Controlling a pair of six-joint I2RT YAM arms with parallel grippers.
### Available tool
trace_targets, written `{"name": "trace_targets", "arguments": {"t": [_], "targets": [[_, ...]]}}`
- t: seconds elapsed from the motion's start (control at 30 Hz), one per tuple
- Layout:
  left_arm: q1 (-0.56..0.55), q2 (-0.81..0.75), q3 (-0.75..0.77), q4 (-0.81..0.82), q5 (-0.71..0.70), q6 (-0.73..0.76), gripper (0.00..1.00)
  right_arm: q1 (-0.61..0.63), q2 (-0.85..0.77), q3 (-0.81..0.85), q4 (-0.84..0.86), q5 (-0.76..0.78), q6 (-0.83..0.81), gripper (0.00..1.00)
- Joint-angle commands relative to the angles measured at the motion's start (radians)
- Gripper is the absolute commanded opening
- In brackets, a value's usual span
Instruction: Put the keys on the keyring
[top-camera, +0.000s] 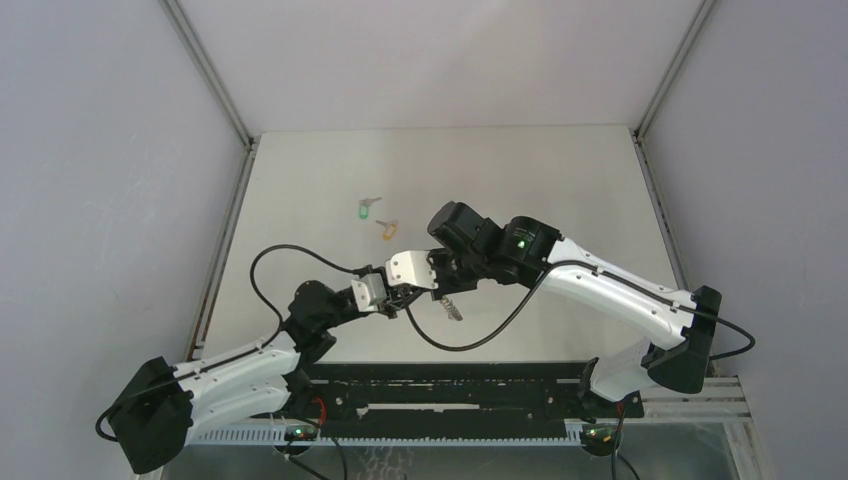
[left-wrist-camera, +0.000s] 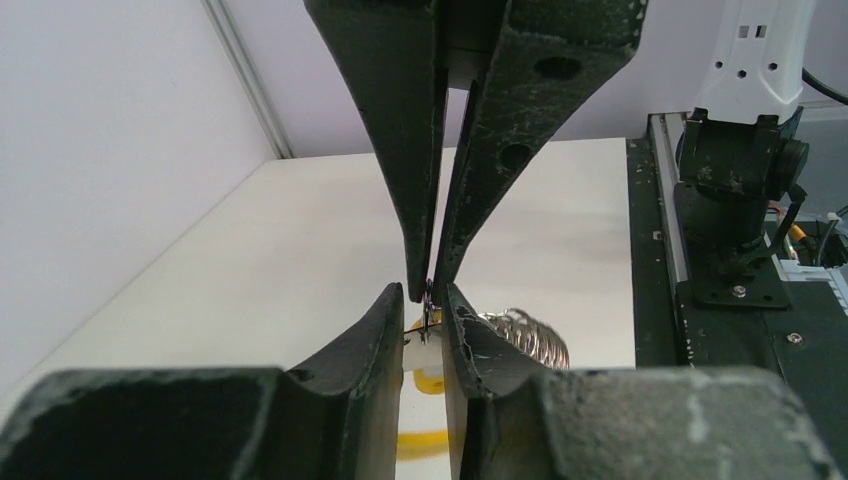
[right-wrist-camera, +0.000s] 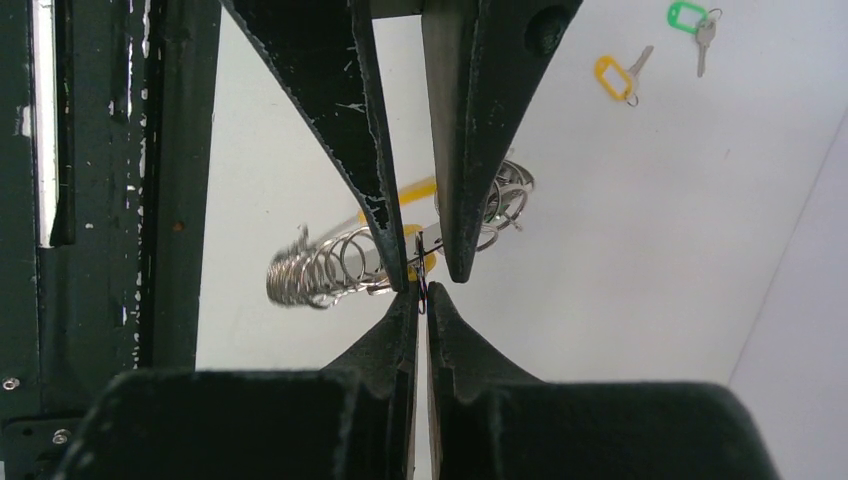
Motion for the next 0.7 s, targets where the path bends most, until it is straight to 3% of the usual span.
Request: {"name": "trace_targets", "arguments": {"t": [0.0, 0.33, 0.57, 0.67], "targets": [[-0.005, 0.011, 0.053, 0.041, -0.001, 0.008, 0.23, 0.018, -0.021, 0.043, 0.033, -0.008, -0.012, 0.0], [-0.005, 0.014, 0.063, -0.028, -0.003, 0.033, 0.18, 0.02, -0.029, 0.041, 0.041, -0.018, -0.018, 0.0], [-0.005, 0.018, 0.077, -0.028, 0.015, 0.031, 0.1, 0.019, -0.025, 0.038, 0.043, -0.024, -0.019, 0.0], [-0.005, 0.016, 0.077, -0.009, 0.021, 0.022, 0.02, 0.019, -0.018, 0.034, 0.043, -0.019, -0.018, 0.0]]}}
